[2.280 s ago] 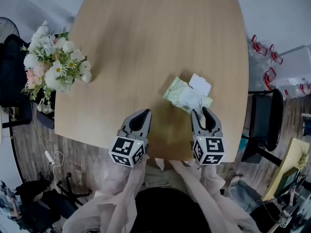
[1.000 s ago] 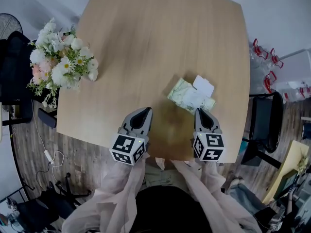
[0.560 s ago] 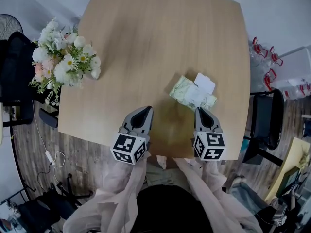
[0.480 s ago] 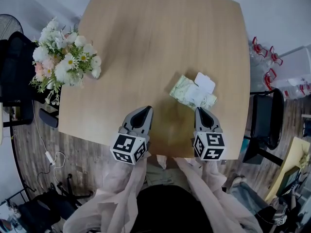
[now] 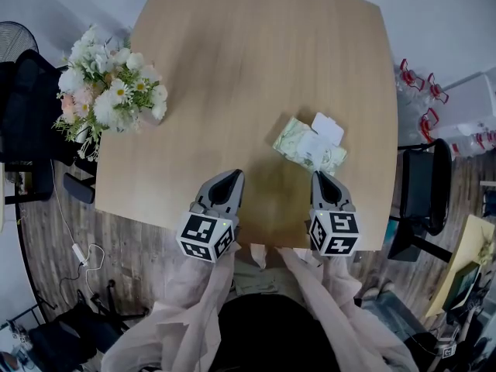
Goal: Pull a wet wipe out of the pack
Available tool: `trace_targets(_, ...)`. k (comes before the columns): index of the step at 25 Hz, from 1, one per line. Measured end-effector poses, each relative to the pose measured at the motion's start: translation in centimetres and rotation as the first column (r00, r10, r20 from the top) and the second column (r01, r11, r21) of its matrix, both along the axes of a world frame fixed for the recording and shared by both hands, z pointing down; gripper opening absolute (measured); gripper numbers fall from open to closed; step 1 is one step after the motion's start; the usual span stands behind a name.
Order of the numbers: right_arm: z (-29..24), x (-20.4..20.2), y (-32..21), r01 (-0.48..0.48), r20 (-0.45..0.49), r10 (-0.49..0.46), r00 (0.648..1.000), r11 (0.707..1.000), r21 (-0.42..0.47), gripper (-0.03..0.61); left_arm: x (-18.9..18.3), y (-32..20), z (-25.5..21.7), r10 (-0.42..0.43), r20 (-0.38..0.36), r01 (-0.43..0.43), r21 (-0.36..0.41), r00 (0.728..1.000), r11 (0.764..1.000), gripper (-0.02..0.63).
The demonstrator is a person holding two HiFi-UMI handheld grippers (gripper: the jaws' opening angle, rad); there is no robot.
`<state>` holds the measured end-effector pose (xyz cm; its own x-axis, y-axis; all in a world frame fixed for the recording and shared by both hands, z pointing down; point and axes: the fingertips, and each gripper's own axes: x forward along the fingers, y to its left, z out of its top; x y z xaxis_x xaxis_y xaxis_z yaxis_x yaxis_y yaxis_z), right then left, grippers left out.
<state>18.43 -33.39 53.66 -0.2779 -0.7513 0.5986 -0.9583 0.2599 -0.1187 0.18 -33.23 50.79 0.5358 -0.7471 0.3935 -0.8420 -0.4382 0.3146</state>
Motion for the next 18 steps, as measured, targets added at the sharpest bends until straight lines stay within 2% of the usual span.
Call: trace_targets(18, -1.4, -0.1, 1.2, -0.017, -0.01, 0.018, 1.0, 0.999, 0.034, 0.02, -0.2, 0.5, -1.2, 0.011, -0.006, -0.011, 0.037, 1.0, 0.999, 0.011)
